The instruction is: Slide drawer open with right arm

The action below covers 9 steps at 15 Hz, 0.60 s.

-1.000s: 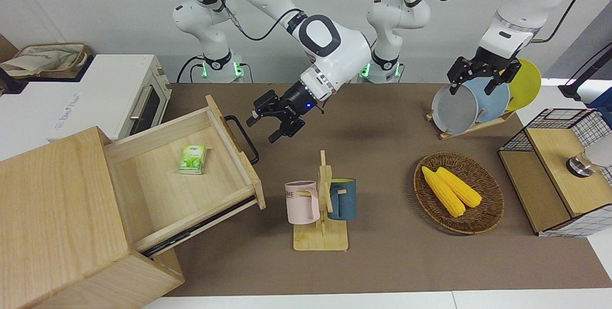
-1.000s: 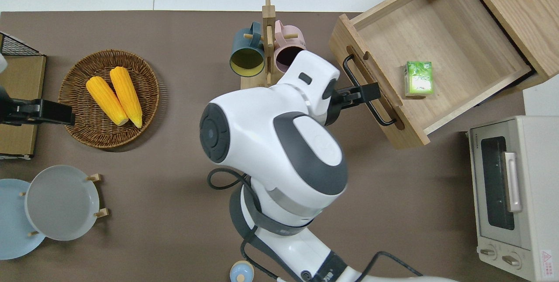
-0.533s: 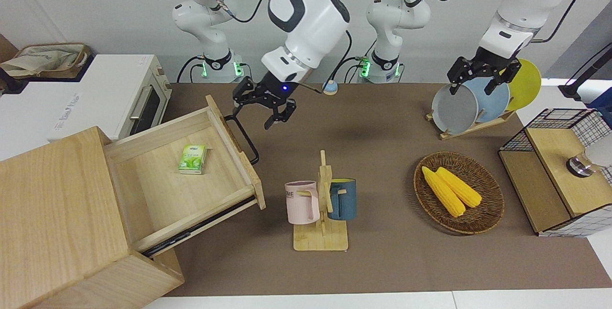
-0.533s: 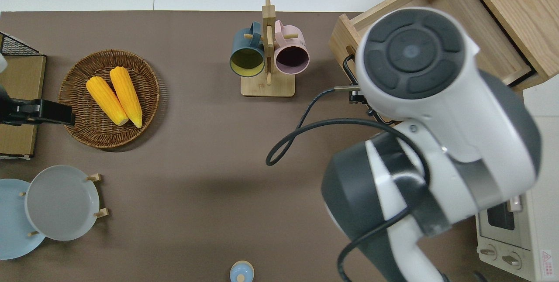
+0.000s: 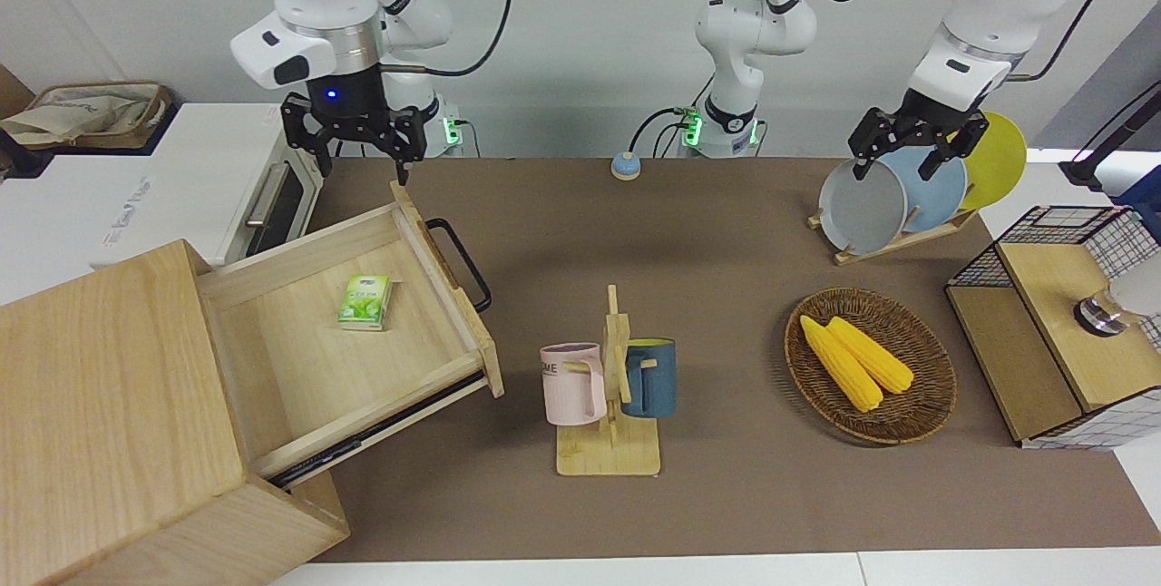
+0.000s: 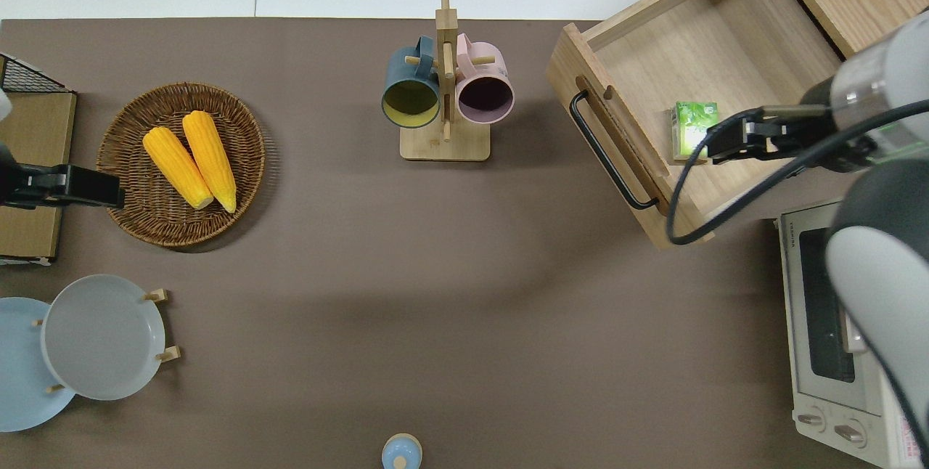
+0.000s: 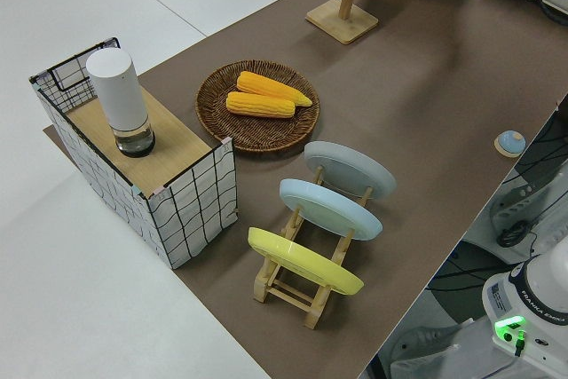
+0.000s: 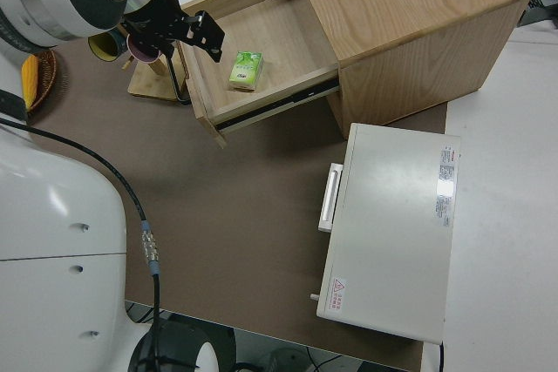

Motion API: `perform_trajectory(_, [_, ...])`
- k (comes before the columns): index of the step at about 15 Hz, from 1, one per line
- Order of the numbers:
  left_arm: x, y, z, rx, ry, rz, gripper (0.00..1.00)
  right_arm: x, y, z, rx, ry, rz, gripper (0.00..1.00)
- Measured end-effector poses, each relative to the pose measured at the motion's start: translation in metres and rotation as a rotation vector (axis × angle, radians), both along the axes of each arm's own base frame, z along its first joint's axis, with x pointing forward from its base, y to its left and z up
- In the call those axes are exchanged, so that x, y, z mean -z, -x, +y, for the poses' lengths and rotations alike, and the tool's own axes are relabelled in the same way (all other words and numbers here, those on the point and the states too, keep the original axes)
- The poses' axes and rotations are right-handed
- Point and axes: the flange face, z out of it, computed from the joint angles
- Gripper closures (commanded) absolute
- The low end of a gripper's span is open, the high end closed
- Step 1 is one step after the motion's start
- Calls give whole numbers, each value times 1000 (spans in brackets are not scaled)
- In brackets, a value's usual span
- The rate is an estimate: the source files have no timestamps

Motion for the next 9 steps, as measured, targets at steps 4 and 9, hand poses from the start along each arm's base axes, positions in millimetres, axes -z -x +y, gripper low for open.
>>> perform_trajectory(4, [0, 0, 0, 0, 0, 0, 2, 2, -6, -62, -21, -65, 15, 15])
perform_trajectory(9, [0, 0, 0, 0, 0, 0, 5, 8, -6, -56, -39, -66, 29, 15])
